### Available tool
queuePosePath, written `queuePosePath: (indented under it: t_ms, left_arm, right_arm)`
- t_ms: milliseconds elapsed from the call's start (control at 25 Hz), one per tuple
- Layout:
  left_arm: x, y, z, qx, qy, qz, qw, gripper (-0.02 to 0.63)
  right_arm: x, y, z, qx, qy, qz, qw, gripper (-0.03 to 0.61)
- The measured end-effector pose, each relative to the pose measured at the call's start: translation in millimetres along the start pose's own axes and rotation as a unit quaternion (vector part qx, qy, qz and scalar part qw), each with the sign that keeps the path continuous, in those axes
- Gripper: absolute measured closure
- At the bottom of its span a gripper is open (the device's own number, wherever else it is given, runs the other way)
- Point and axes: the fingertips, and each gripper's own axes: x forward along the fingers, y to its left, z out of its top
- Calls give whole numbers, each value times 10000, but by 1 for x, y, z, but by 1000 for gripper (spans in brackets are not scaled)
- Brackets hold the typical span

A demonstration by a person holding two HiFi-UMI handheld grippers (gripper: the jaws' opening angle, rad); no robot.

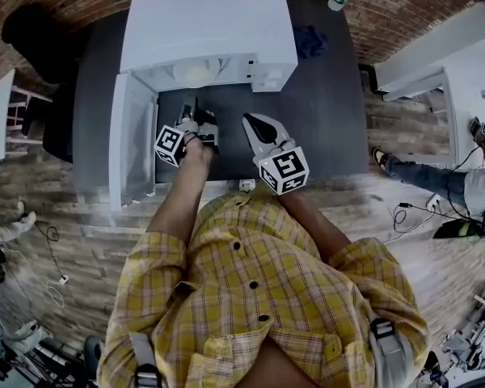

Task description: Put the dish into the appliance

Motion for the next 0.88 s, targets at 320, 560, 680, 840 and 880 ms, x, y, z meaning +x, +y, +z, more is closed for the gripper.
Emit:
queuePosePath:
  t_ms: [320, 560, 680, 840, 880]
  left_arm:
    - [-37, -19, -1, 69, 199, -178, 9996, 586]
    - [-60, -28, -9, 96, 344, -230, 9991, 614]
    - [-71, -32, -15, 289, 522, -272, 9978, 614]
    - [-82, -40, -20, 616, 735, -343, 9948, 614]
    - [-85, -43, -21, 705, 781, -369, 9938, 614]
  right_arm:
    - [-21, 11, -2, 114, -9, -194, 9997, 574]
    - [-27, 22, -5, 178, -35, -269, 9995, 574]
    - [-28, 27, -5, 184, -58, -283, 9994, 574]
    - [-31, 33, -5, 144, -52, -319, 9994, 574]
    - [-32, 35, -5, 149, -50, -327, 9993, 574]
